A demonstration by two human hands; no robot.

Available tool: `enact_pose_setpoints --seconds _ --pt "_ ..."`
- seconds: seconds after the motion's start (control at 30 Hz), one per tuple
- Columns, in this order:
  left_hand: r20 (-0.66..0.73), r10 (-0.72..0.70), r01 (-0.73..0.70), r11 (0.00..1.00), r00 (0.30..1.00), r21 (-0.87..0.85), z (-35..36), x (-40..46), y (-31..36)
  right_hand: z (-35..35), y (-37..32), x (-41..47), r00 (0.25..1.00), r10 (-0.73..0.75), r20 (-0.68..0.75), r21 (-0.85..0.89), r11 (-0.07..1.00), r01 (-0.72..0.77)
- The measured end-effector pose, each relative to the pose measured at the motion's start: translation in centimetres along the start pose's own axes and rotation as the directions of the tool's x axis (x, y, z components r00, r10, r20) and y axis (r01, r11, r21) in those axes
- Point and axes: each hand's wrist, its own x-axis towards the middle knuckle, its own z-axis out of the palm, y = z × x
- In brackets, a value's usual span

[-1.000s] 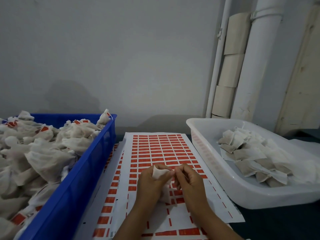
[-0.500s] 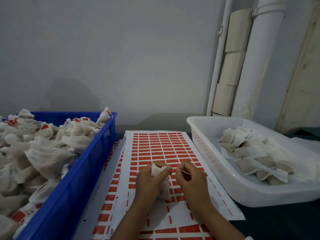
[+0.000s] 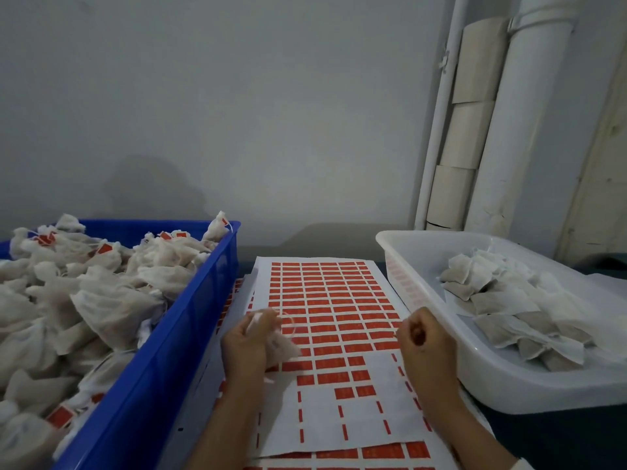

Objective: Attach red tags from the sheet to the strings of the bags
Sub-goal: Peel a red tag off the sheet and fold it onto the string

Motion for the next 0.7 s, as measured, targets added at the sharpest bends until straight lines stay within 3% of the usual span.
enact_pose_setpoints --seconds 0.1,0.17,0.33,0.47,0.7 --pt "0.102 0.088 -0.096 0.992 0.991 0.082 1.0 -0.9 -0.1 1.5 -1.5 -1.1 0.974 0.013 0.224 0.125 0.991 -0.042" --pt "0.168 0.11 -0.135 0.98 0.98 0.147 1.7 -1.6 -0.1 2.5 -2.3 -1.8 0.951 -0.023 0.307 0.115 0.993 -0.013" --pt "0.33 0.243 -0.314 0.932 0.912 0.18 1.9 -2.7 -0.2 2.4 -2.9 -2.2 0.941 -0.17 0.294 0.043 0.985 0.165" --pt "0.447 0.298 -0.4 0.904 0.844 0.152 2.2 -3.4 0.0 2.4 -3.0 -2.2 0.898 -0.216 0.384 0.021 0.974 0.226" --pt "0.465 0.304 -0.428 0.884 0.831 0.187 2.5 -3.8 -0.4 2.5 -2.4 -2.2 0.898 -0.231 0.374 -0.029 0.965 0.261"
